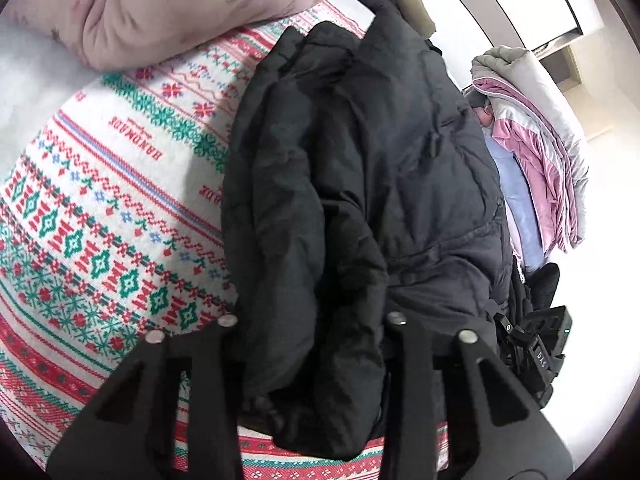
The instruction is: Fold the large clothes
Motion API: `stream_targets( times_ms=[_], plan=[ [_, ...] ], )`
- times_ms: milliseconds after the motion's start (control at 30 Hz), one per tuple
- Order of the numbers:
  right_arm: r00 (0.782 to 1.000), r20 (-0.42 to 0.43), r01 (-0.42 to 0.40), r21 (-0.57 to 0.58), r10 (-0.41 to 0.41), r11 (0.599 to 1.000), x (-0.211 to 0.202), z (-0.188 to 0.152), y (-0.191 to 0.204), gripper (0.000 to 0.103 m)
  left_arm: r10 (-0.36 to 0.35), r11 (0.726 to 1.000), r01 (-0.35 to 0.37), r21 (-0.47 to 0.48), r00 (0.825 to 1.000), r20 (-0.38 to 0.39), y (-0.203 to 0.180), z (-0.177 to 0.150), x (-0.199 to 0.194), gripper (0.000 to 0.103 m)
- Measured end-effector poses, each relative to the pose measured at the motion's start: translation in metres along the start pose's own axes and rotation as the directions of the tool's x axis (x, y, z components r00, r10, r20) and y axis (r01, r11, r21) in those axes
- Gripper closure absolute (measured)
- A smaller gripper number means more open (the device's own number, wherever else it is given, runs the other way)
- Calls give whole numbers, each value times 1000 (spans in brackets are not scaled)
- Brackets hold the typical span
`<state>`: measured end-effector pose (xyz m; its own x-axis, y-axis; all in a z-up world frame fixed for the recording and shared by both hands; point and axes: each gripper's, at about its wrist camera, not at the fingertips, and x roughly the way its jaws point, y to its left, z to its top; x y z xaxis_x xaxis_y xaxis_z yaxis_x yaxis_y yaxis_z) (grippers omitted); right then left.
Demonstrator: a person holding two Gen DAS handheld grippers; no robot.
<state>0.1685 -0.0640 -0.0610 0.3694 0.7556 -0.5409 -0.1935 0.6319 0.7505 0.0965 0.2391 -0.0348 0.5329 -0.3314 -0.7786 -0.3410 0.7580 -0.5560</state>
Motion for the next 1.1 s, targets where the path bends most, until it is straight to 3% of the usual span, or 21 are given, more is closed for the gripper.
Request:
stream_targets(
  times_ms=[133,233,367,500,733,1000,1100],
  plan=[
    [996,43,88,-110,-83,990,-8,-4,25,65,60,995,-64,80,996,60,-18,-3,-9,78],
    [980,91,195,-221,-179,956,-12,-8,51,69,78,985,-92,146,992,97,-33,-6,-15,81],
    [939,204,332,-342,-276,879,-27,-14,84,73,56,979,-74,190,993,101,-50,-7,-12,82],
    [910,254,407,-385,-329,828,-39,-20,92,74,100,946,-139,291,984,146,-82,-13,-6,83],
    [903,236,424,-340,-360,839,-45,-16,66,74,174,889,-238,390,966,194,-114,-18,8,83],
    [892,252,446,-342,-376,827,-47,-14,62,74,173,880,-243,407,964,202,-117,-12,8,84],
    [888,258,452,-343,-380,824,-48,-12,63,74,161,865,-249,437,960,227,-121,-15,4,85]
  ],
)
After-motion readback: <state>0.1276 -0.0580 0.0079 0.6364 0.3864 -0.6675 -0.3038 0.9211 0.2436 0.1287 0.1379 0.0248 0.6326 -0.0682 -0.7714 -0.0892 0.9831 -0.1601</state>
